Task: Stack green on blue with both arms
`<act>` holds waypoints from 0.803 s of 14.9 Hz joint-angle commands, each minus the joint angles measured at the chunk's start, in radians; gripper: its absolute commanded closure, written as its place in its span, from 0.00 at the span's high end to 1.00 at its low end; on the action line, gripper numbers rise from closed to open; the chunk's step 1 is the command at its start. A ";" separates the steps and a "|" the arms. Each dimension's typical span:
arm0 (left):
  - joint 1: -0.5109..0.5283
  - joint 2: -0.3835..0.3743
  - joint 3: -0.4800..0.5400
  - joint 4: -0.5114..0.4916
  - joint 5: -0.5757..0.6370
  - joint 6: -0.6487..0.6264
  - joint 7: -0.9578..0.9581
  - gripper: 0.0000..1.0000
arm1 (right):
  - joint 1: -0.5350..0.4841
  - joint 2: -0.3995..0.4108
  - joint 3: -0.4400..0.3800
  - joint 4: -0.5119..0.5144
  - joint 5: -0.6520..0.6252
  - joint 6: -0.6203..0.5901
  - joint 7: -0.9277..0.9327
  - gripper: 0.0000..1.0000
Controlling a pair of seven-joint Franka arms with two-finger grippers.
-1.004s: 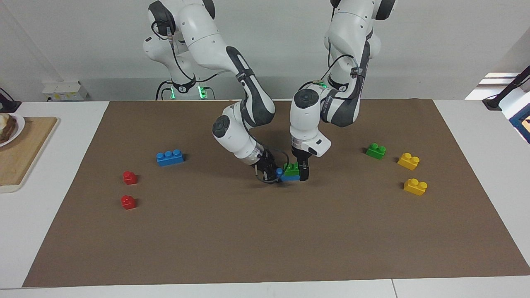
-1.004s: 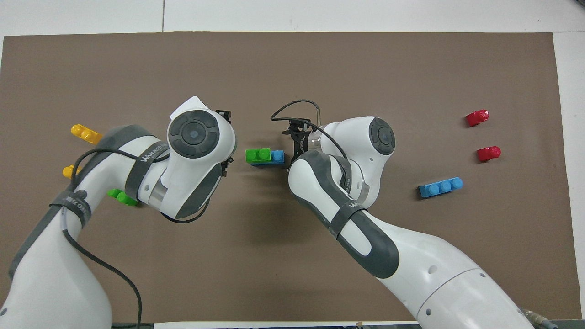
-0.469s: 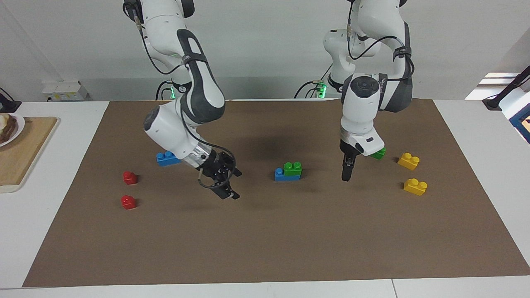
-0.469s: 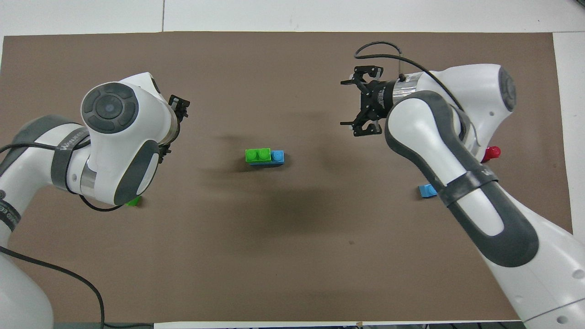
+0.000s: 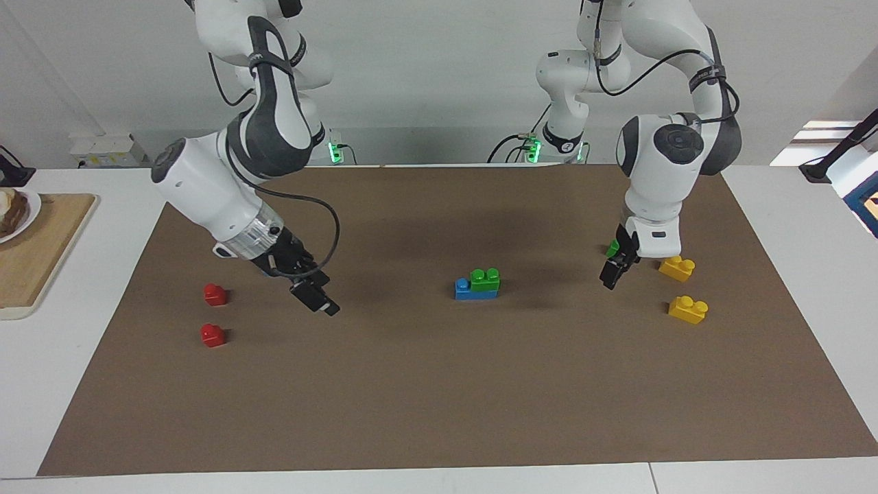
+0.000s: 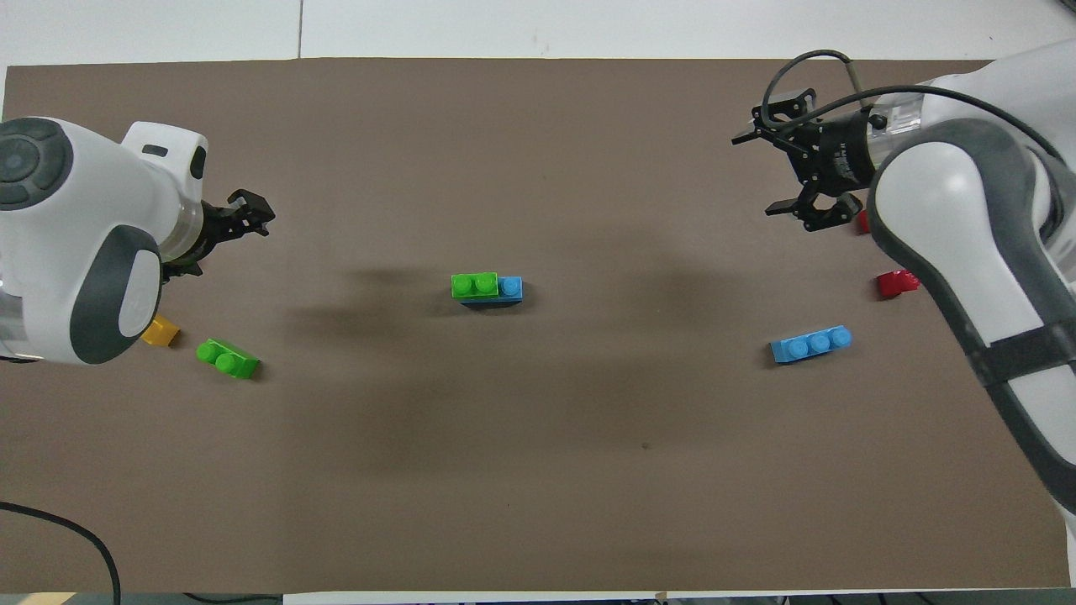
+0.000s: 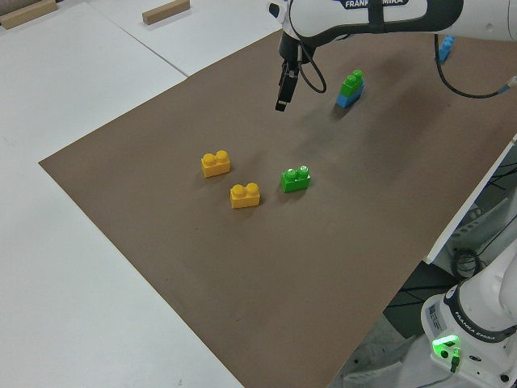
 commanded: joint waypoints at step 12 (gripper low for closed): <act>0.086 -0.093 -0.004 0.227 -0.062 -0.389 0.545 1.00 | -0.051 -0.201 0.010 0.018 -0.321 -0.289 -0.392 1.00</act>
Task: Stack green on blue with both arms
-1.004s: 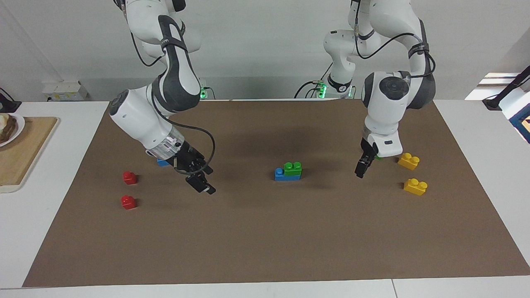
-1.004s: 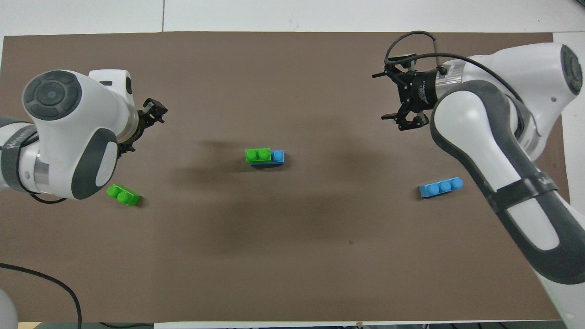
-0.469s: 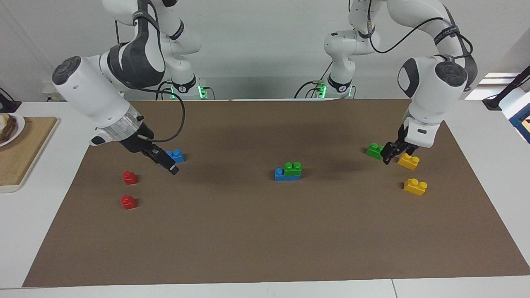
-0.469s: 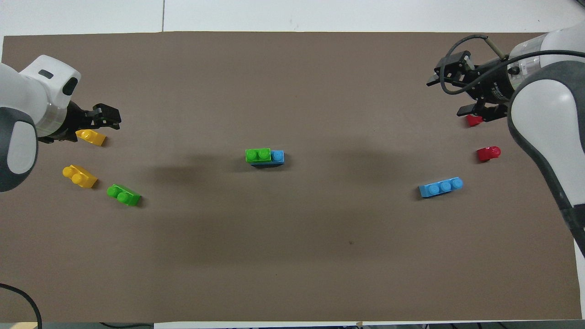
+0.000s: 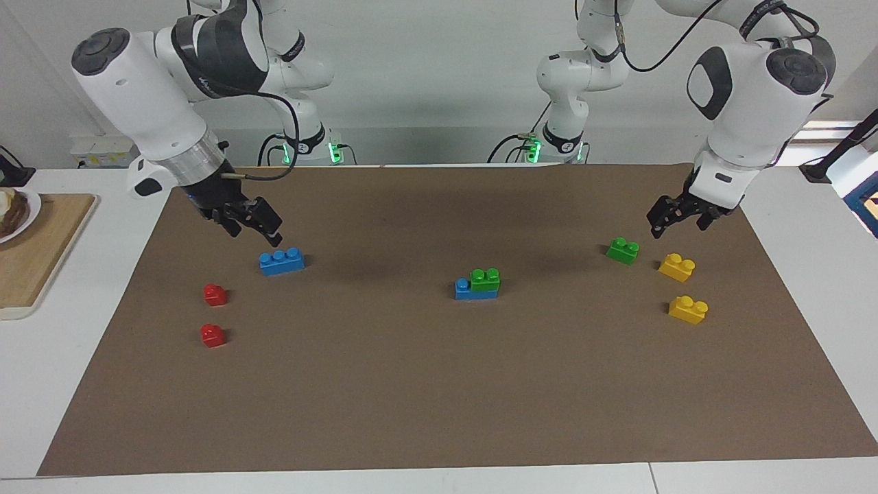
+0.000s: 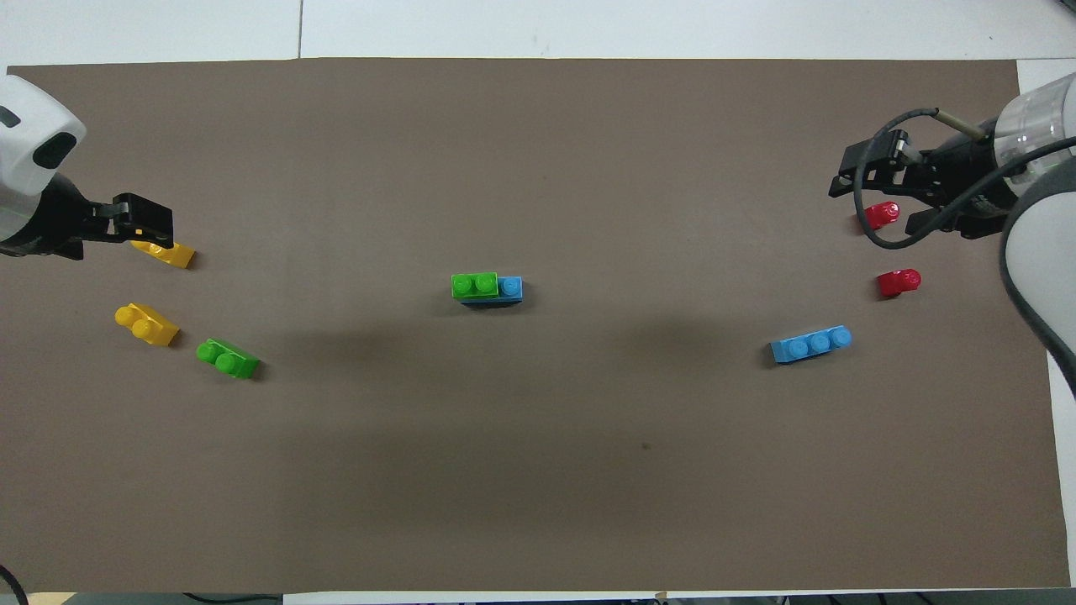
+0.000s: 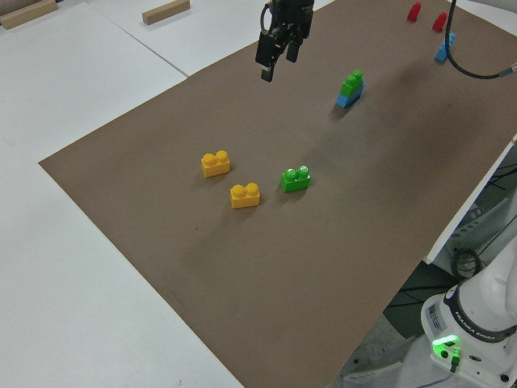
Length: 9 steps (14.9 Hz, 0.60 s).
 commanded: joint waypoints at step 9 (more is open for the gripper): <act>0.011 -0.035 0.004 -0.024 -0.014 -0.011 0.077 1.00 | -0.047 -0.043 0.009 -0.043 -0.031 -0.039 -0.097 1.00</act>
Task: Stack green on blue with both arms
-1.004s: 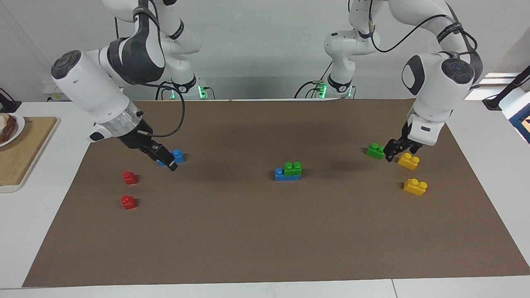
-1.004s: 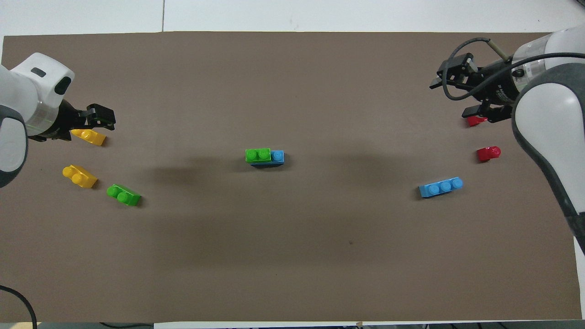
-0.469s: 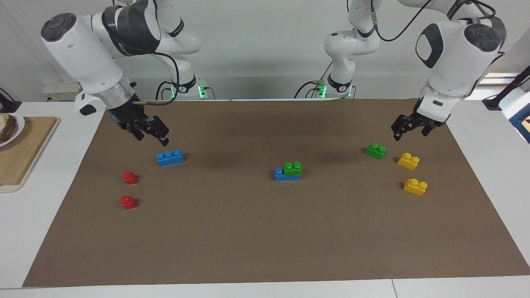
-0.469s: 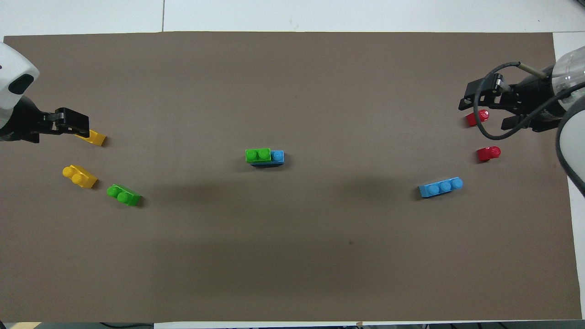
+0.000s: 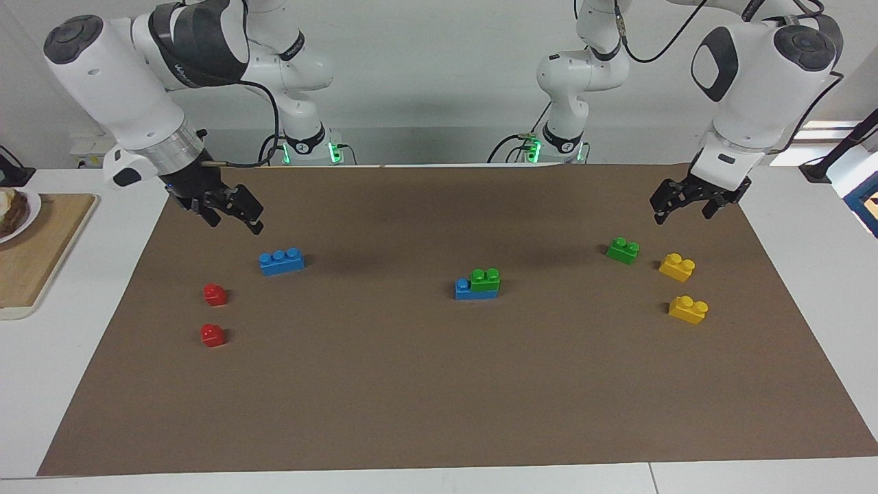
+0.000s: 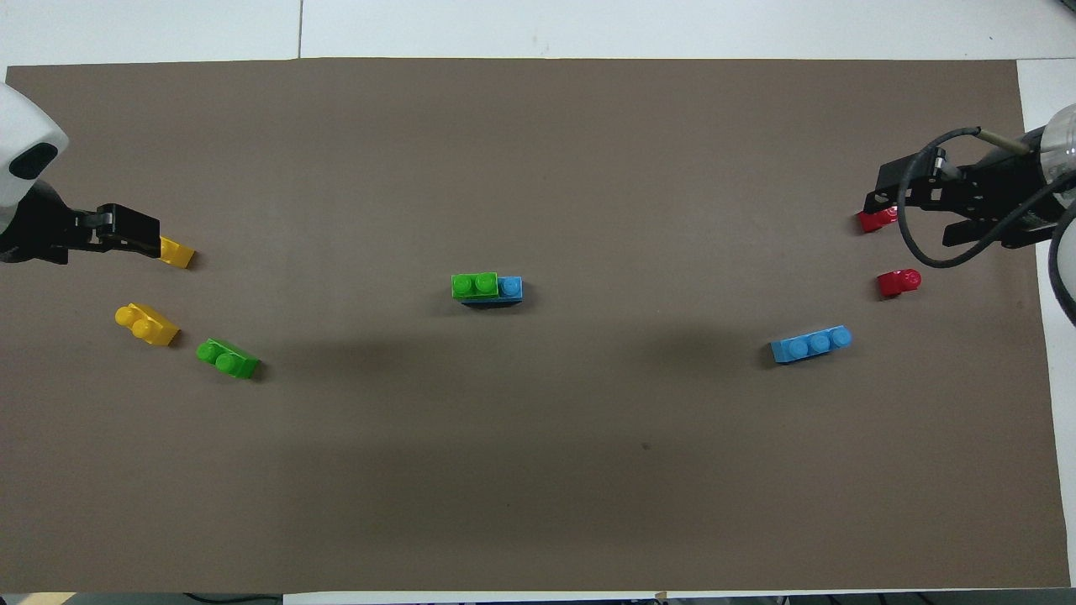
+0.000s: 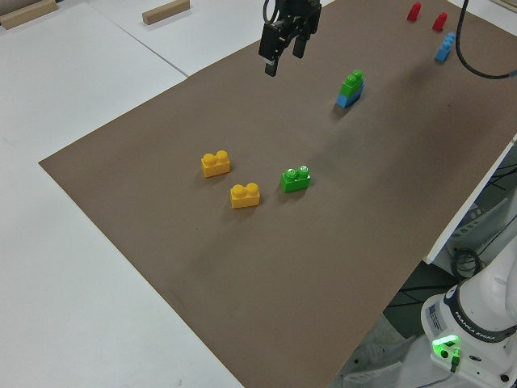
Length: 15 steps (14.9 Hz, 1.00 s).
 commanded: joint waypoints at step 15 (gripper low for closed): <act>0.027 -0.137 -0.002 -0.091 -0.093 -0.024 -0.048 1.00 | -0.028 -0.042 0.007 -0.021 -0.143 -0.047 -0.136 1.00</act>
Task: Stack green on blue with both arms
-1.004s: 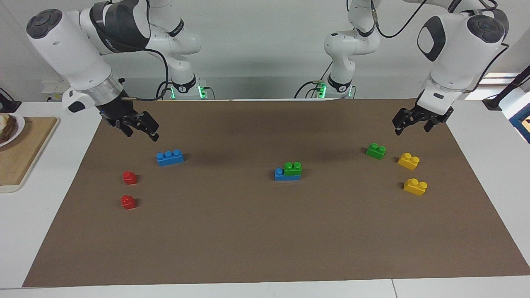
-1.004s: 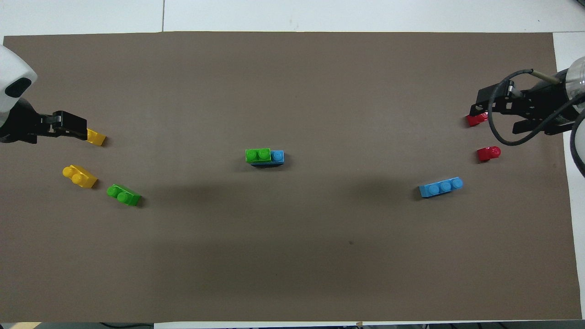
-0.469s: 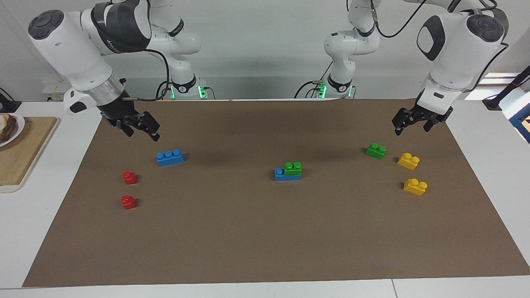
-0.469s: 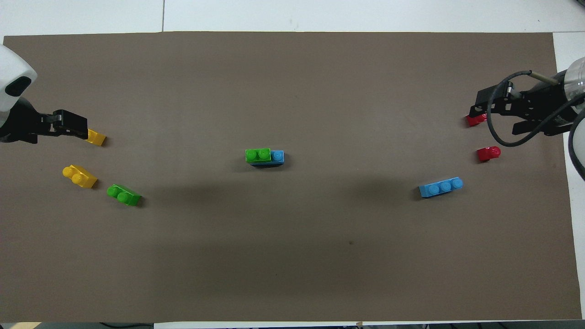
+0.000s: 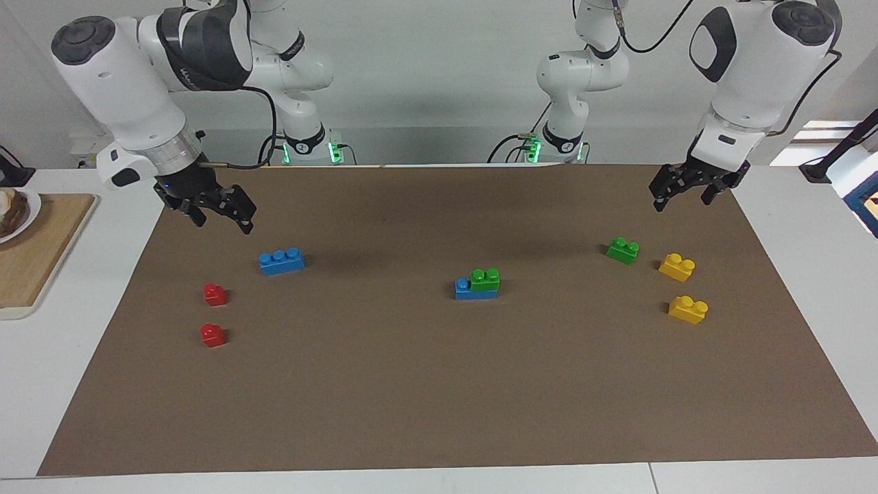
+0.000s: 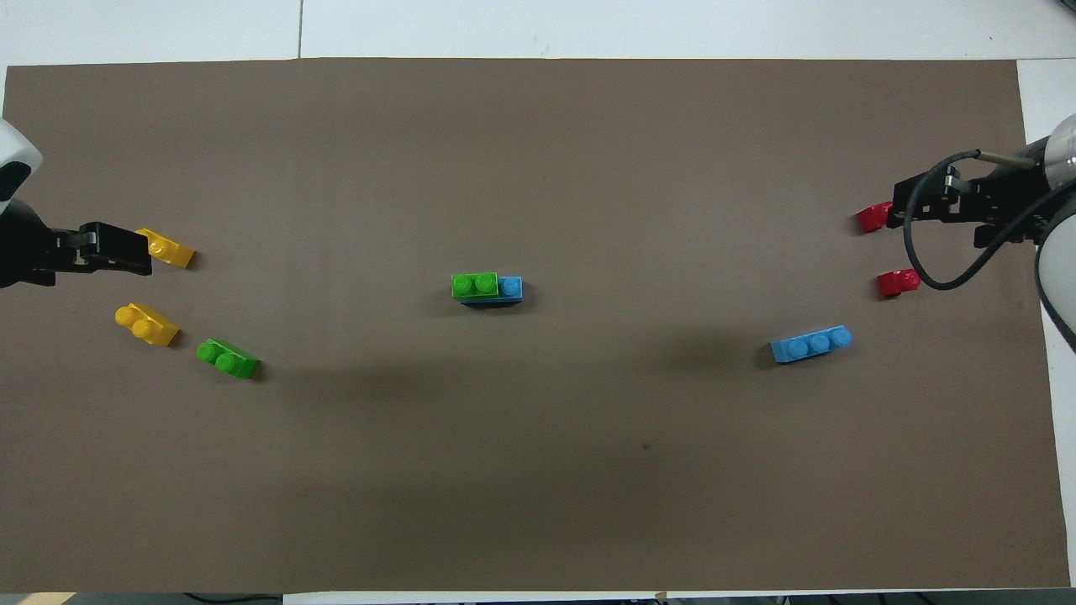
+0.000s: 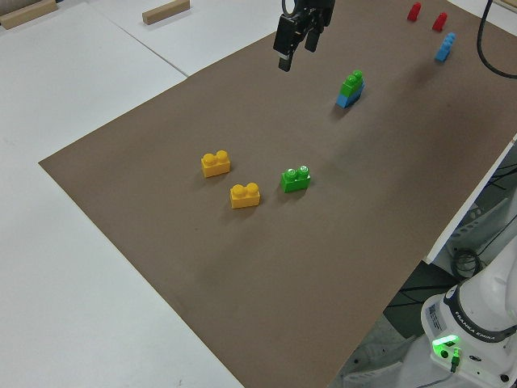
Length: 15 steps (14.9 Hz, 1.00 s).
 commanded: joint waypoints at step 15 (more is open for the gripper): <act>0.019 -0.035 -0.002 -0.036 -0.050 0.005 -0.006 1.00 | -0.034 -0.041 0.007 -0.018 -0.054 -0.055 -0.058 1.00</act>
